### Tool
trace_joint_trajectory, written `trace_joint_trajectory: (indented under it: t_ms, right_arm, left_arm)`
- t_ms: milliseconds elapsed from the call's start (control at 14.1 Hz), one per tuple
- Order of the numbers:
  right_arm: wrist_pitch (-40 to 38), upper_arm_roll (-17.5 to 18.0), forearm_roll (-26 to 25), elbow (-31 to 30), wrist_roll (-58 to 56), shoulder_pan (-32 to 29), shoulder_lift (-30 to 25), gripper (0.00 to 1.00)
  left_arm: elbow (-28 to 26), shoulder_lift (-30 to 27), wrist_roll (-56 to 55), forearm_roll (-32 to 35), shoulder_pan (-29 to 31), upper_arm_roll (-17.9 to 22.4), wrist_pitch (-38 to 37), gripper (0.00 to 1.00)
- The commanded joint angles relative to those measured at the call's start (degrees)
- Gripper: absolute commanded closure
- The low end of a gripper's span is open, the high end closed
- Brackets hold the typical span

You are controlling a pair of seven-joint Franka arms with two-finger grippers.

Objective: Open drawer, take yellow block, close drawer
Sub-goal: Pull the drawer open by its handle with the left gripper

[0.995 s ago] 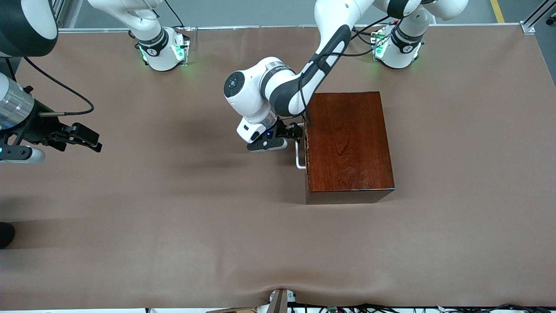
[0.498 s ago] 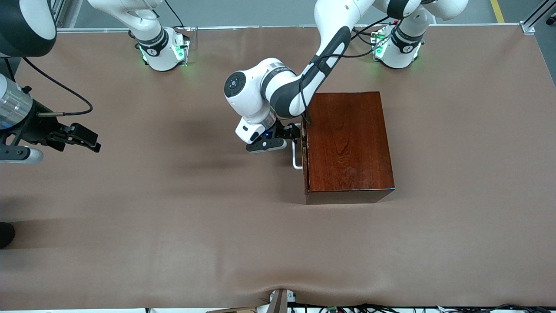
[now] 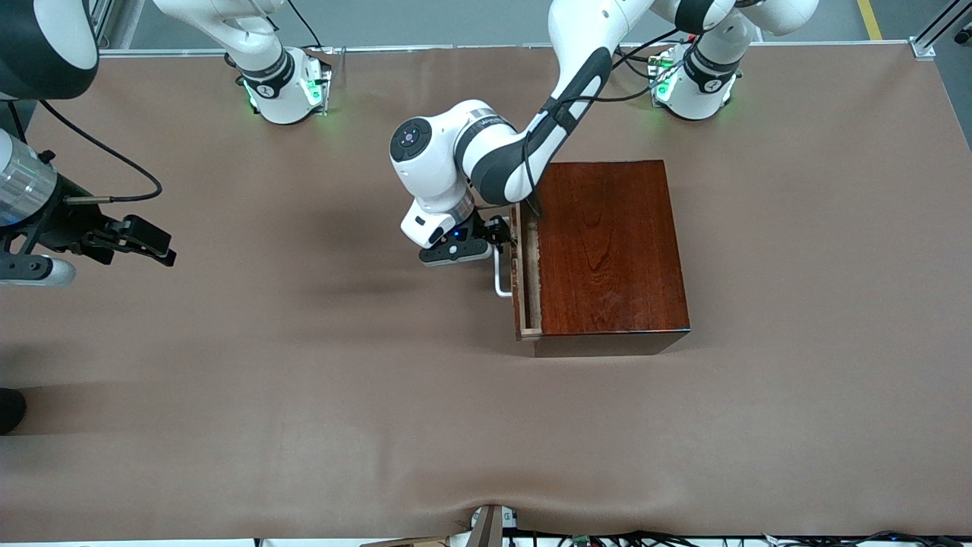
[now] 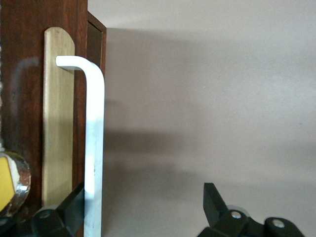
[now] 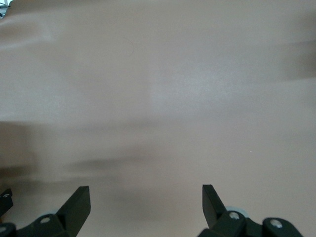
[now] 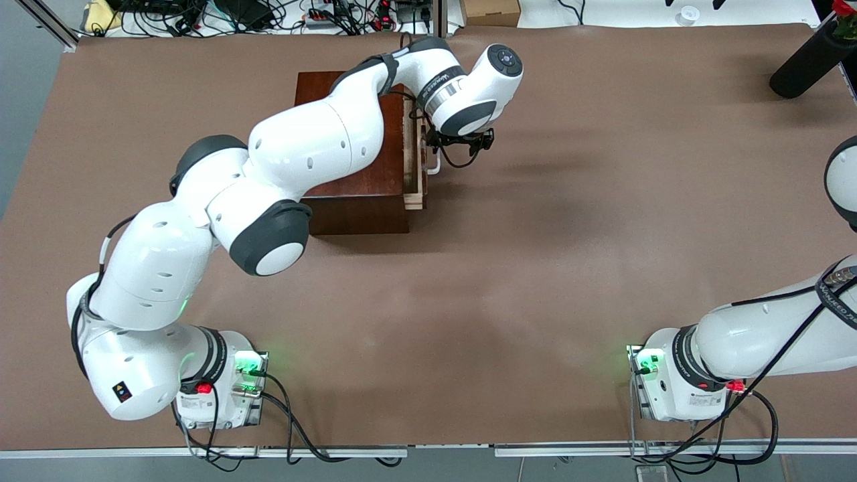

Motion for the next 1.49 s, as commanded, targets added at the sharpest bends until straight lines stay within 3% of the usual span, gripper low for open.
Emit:
trace_joint_trajectory:
  t_ms: [0, 1422]
  right_arm:
    - [-0.16, 0.19, -0.2, 0.33, -0.28, -0.46, -0.11, 0.0]
    - [4.15, 0.27, 0.42, 0.24, -10.21, 5.78, 1.3, 0.0]
  left_arm:
    - [2.27, 1.59, -1.39, -1.17, -0.34, -0.37, 2.07, 0.0]
    - [8.08, 5.72, -6.67, -5.57, -1.66, -0.72, 9.37, 0.0]
